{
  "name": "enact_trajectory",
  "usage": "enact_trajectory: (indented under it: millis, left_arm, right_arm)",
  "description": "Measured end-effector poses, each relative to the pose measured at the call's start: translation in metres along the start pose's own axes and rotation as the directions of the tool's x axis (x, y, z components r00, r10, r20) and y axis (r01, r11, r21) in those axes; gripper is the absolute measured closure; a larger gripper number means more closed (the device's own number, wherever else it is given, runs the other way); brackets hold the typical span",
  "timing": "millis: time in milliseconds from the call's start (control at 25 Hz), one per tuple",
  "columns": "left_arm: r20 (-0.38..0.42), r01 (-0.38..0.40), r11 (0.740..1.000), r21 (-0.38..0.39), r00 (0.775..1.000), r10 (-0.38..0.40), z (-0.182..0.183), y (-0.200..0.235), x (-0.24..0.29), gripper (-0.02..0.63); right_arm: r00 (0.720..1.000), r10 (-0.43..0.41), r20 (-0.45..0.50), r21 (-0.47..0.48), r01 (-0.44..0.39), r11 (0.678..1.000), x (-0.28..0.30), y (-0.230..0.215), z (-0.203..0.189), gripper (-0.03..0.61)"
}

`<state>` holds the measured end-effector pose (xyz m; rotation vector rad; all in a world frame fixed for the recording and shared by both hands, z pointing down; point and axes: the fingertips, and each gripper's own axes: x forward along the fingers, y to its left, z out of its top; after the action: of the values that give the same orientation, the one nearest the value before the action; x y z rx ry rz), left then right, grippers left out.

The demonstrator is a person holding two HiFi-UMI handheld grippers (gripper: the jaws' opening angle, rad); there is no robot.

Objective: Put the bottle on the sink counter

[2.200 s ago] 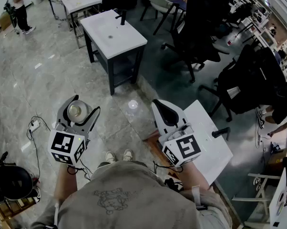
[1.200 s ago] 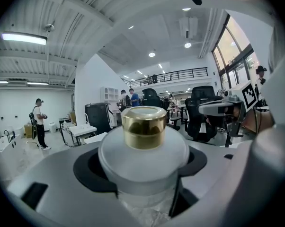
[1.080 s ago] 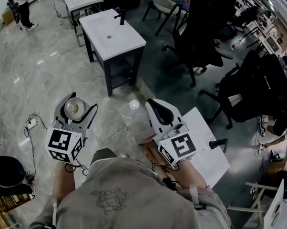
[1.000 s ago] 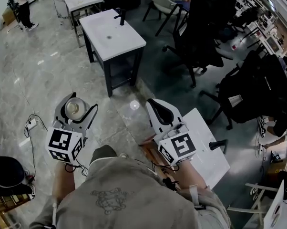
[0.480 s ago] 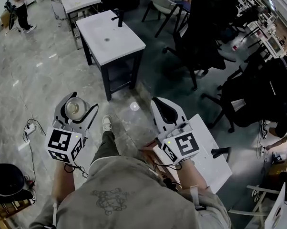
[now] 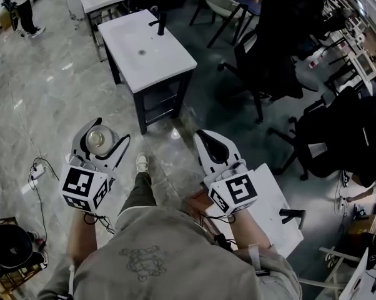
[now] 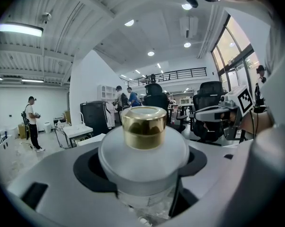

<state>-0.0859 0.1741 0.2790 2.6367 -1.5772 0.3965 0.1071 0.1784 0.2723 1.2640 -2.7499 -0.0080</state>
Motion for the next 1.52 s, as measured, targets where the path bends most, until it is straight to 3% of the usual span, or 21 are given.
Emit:
enact_trajectory:
  millis: [160,320,720,960,1520]
  left_arm:
    - [0.002,0.02,1.0,-0.024,1.0,-0.02,0.005,0.027,0.026,0.267]
    - [-0.026,0.02,1.0,0.011,0.999,-0.019,0.009,0.058,0.06,0.267]
    - [-0.04,0.079,0.996,-0.031,0.996,-0.08,0.018,0.14,0.143,0.267]
    - [-0.032,0.101,0.995,0.002,0.994,-0.1,0.023,0.184,0.183,0.267]
    - [0.051,0.246,0.966,0.075,0.967,-0.25,0.016,0.202,0.274,0.267]
  right_arm:
    - [1.0,0.0,-0.007,0.0,0.0,1.0,0.036,-0.013,0.001,0.546]
    - [1.0,-0.016,-0.023,0.016,0.016,1.0,0.076,-0.033,0.0,0.546]
    - [0.996,-0.063,-0.061,0.036,0.065,0.997,0.175,-0.082,0.019,0.546]
    - [0.996,-0.06,-0.059,0.014,0.061,0.998,0.235,-0.095,0.036,0.546]
    - [0.994,-0.042,-0.103,-0.009,0.042,0.999,0.324,-0.125,0.025,0.546]
